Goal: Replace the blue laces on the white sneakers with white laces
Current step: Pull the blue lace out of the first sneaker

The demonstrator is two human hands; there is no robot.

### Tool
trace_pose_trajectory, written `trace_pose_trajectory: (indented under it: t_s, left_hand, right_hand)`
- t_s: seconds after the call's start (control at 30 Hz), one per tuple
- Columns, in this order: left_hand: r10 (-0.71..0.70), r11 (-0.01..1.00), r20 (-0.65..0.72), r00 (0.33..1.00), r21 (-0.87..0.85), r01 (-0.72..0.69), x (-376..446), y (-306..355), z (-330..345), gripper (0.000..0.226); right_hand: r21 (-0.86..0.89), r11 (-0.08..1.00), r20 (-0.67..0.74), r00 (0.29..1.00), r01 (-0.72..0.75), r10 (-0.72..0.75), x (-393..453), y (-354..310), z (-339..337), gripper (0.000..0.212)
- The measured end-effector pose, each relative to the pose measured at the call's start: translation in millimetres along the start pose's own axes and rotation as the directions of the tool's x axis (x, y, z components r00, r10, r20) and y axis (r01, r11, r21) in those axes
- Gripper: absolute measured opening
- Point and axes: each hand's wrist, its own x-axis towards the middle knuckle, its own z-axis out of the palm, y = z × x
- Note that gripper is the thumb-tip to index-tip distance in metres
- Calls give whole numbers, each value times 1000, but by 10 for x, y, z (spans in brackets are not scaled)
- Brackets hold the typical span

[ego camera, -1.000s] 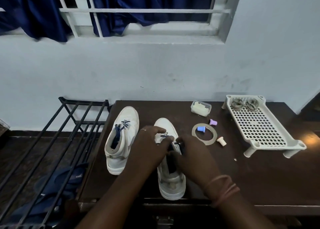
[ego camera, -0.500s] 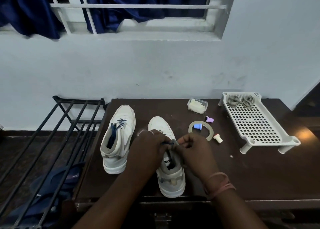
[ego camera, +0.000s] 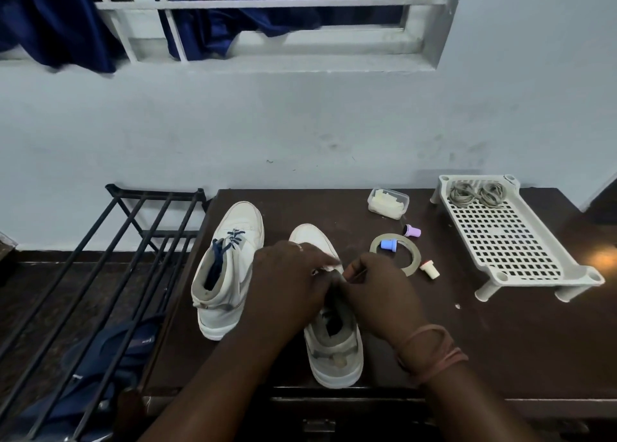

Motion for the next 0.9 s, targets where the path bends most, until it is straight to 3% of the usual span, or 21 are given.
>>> trace_pose_trajectory:
  t_s: [0.07, 0.17, 0.23, 0.27, 0.33, 0.37, 0.4, 0.47, 0.53, 0.67, 0.73, 0.8, 0.83, 0.87, 0.9]
  left_hand:
    - [58, 978, 11, 998, 199, -59, -23, 3, 42, 20]
    - [-4, 964, -92, 996, 266, 29, -50, 45, 19, 18]
    - [-126, 973, -238, 963, 159, 166, -20, 40, -58, 23]
    - [-207, 974, -284, 936, 26, 223, 13, 8, -99, 24]
    - [-313, 934, -268, 911, -258, 245, 43, -58, -140, 24]
    - [-291, 929, -227, 929, -298, 218, 40, -57, -150, 22]
    - [-220, 952, -173, 960, -253, 172, 32, -36, -161, 19]
    - [-61, 998, -28, 998, 20, 62, -13, 38, -137, 19]
    - [-14, 968, 47, 999, 252, 1, -41, 64, -90, 21]
    - [-63, 905, 35, 997, 423, 42, -46, 63, -72, 12]
    - [-39, 909, -17, 999, 414, 42, -61, 92, -49, 15]
    - [-127, 986, -109, 986, 92, 137, -73, 171, -90, 15]
    - [-251, 945, -85, 964, -236, 225, -49, 212, -148, 17]
    - [-362, 743, 11, 932, -601, 295, -8, 242, -224, 19]
    - [-422, 452, 91, 902, -842, 296, 26, 253, -291, 20]
  right_hand:
    - [35, 999, 26, 1000, -9, 8, 11, 7, 5, 22]
    - [121, 991, 57, 997, -50, 43, 10, -4, -8, 24]
    - [94, 994, 61, 997, -53, 47, -2, -25, -10, 21]
    - [81, 996, 59, 997, -48, 43, -3, -36, -7, 19]
    - [76, 996, 59, 997, -52, 47, -16, -55, -7, 18]
    - [78, 995, 61, 997, -58, 54, -22, -63, -14, 19]
    - [79, 995, 62, 996, -64, 59, -27, -68, -21, 21]
    - [87, 993, 71, 995, -74, 68, -27, -81, -41, 22]
    - [90, 993, 71, 995, -78, 72, -22, -80, -45, 22]
    - [97, 992, 73, 995, -82, 75, -17, -68, -34, 20]
    - [103, 991, 76, 994, -81, 73, -15, -64, -44, 23]
    - [98, 991, 65, 995, -87, 81, -8, -65, -58, 22]
    - [90, 992, 53, 995, -88, 83, -1, -66, -60, 20]
    - [78, 993, 41, 996, -85, 82, 4, -63, -61, 17]
    - [62, 995, 32, 996, -81, 79, 4, -68, -58, 14]
